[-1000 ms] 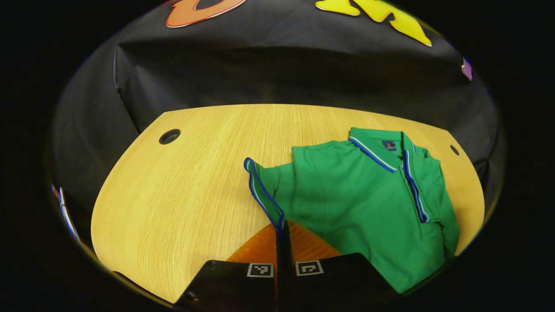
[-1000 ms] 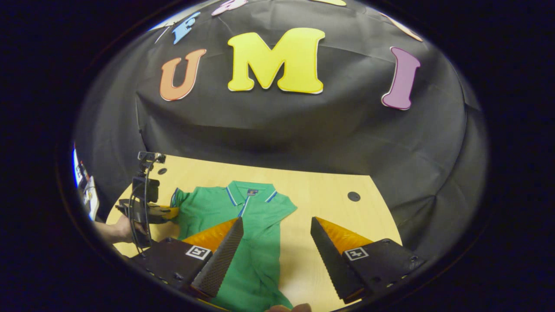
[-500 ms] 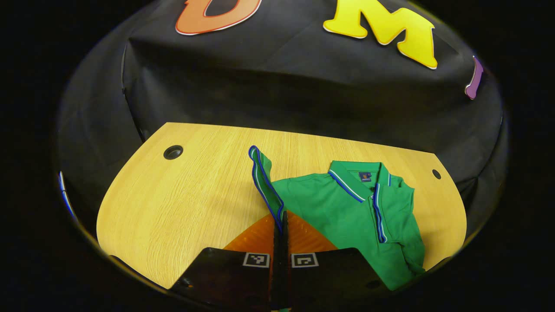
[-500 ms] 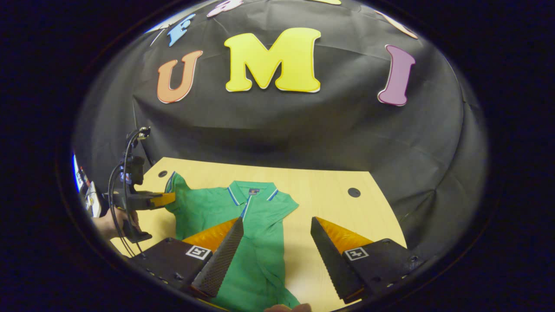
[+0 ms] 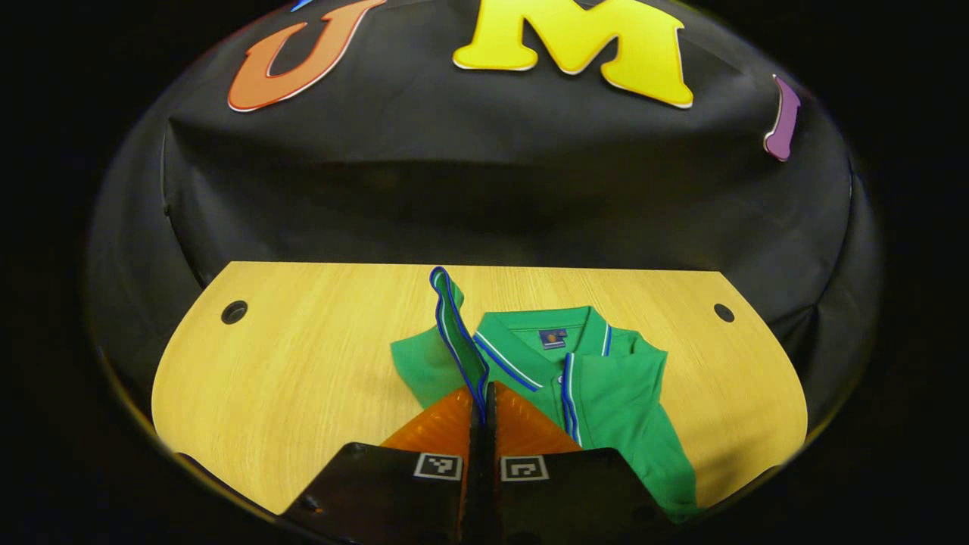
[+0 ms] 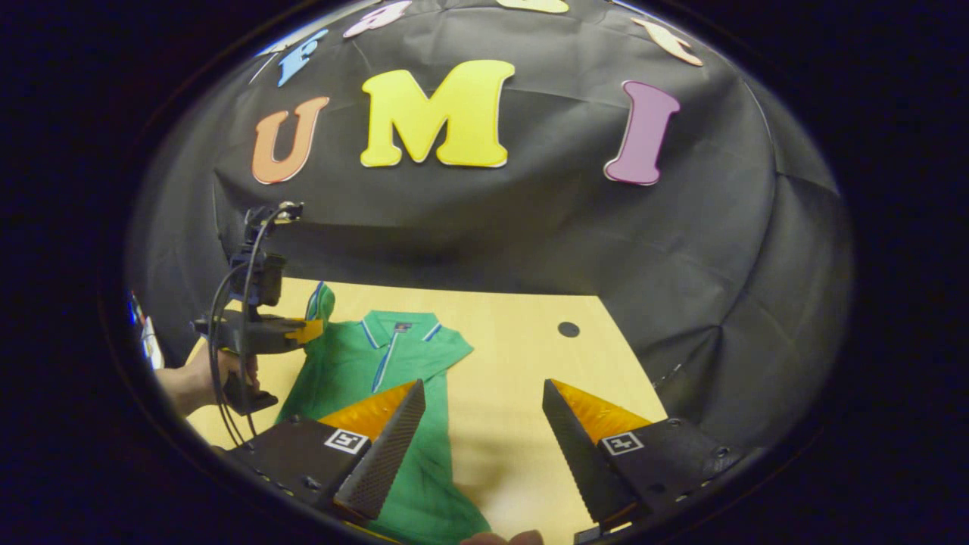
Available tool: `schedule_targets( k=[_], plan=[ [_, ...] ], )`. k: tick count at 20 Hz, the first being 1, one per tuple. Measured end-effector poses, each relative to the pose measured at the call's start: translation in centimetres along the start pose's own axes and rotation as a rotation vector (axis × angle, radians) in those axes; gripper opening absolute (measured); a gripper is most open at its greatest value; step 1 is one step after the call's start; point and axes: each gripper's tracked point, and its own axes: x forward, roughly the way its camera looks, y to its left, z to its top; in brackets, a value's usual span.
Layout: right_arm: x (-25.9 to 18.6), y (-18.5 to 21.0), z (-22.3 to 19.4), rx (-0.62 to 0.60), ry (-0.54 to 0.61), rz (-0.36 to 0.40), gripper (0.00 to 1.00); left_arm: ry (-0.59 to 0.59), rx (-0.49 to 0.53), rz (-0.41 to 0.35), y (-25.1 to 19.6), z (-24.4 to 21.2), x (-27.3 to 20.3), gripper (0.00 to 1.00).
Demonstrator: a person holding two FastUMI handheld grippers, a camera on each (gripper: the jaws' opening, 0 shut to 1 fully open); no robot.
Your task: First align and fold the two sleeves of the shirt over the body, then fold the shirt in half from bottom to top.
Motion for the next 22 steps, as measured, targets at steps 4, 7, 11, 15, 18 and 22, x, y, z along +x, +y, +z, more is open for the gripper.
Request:
schedule_targets(
  k=[4, 7, 11, 15, 18, 22],
  plan=[
    [0.1, -1.7, -0.5, 0.035, 0.011, -0.018, 0.96, 0.028, 0.016, -0.010, -2.8, -0.7, 0.6, 0.20],
    [0.2, -1.8, -0.2, 0.040, 0.001, -0.013, 0.96, -0.002, -0.036, -0.016, -3.5, -0.2, -1.1, 0.63],
    [-0.4, -1.0, 0.4, 0.037, -0.028, 0.015, 0.96, -0.062, -0.052, 0.029, -2.2, 0.7, -4.4, 1.00],
    [-2.1, 1.0, 1.0, 0.021, -0.069, 0.069, 0.95, -0.146, -0.061, 0.033, -1.0, 2.0, -10.2, 1.00],
    [-3.9, 2.7, 0.9, 0.020, -0.089, 0.110, 0.96, -0.189, -0.092, 0.049, 0.3, 2.0, -15.0, 1.00],
    [-6.5, 3.4, 0.1, -0.005, -0.121, 0.127, 0.96, -0.267, -0.088, 0.066, 1.6, 2.0, -21.2, 1.00]
  ],
)
